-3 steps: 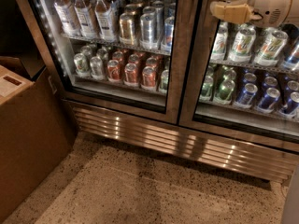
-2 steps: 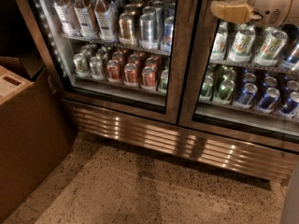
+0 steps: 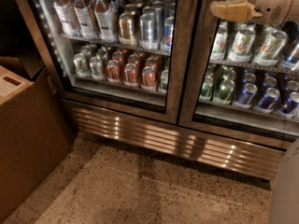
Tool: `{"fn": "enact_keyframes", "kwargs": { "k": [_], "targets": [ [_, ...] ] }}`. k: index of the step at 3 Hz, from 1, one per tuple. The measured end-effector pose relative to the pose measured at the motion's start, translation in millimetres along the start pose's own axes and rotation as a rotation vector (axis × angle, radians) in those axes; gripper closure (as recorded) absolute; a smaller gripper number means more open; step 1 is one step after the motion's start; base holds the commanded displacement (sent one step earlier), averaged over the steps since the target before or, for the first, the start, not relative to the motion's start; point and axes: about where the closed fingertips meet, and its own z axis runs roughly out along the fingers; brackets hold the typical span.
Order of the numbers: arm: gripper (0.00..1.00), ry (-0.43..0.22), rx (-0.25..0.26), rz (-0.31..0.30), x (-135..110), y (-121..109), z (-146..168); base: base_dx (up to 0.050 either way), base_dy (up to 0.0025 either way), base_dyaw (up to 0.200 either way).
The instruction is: Open right fridge door
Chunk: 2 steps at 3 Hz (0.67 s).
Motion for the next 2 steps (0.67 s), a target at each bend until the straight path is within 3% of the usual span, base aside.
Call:
{"fn": "enact_keyframes", "kwargs": {
  "k": [1, 2],
  "targets": [
    [0.11, 0.000, 0.000, 0.000, 1.1, -4.0, -0.9, 0.000, 0.00000, 0.000],
    [0.00, 0.037, -0.074, -0.018, -1.8, 8.4, 22.5, 0.000, 0.00000, 0.000]
  ]
}}
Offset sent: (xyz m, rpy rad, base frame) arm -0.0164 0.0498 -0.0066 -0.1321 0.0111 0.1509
